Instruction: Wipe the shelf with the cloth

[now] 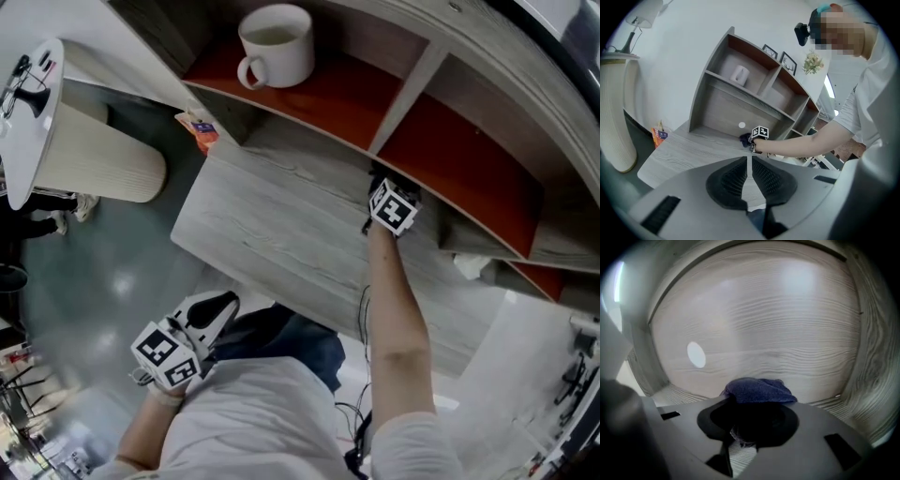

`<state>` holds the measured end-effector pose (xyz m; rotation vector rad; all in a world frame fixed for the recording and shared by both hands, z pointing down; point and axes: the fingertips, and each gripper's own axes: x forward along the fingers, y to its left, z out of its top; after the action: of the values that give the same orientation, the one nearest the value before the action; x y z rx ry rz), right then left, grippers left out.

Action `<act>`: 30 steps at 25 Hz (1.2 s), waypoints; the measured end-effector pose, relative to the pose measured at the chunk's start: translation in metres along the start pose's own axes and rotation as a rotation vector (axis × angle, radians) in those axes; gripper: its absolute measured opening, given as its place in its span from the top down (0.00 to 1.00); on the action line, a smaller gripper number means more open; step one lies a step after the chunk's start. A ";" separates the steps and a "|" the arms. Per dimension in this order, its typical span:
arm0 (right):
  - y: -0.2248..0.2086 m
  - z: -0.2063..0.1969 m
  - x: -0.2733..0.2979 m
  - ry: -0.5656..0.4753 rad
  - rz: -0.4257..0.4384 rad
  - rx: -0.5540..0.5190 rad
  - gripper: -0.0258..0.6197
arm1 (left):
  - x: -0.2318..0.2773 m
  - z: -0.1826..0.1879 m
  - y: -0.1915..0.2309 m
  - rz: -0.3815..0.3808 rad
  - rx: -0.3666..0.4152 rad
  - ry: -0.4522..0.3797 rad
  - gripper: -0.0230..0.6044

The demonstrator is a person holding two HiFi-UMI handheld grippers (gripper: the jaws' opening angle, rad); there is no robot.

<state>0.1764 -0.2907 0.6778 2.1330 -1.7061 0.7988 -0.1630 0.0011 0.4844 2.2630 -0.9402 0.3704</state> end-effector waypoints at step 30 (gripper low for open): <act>-0.065 0.064 -0.064 -0.220 -0.015 0.059 0.81 | 0.018 0.006 -0.028 -0.116 0.094 0.058 0.90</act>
<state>0.2448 -0.2582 0.5966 2.3459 -1.7897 0.6372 -0.1306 0.0028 0.4754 2.3661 -0.7733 0.4340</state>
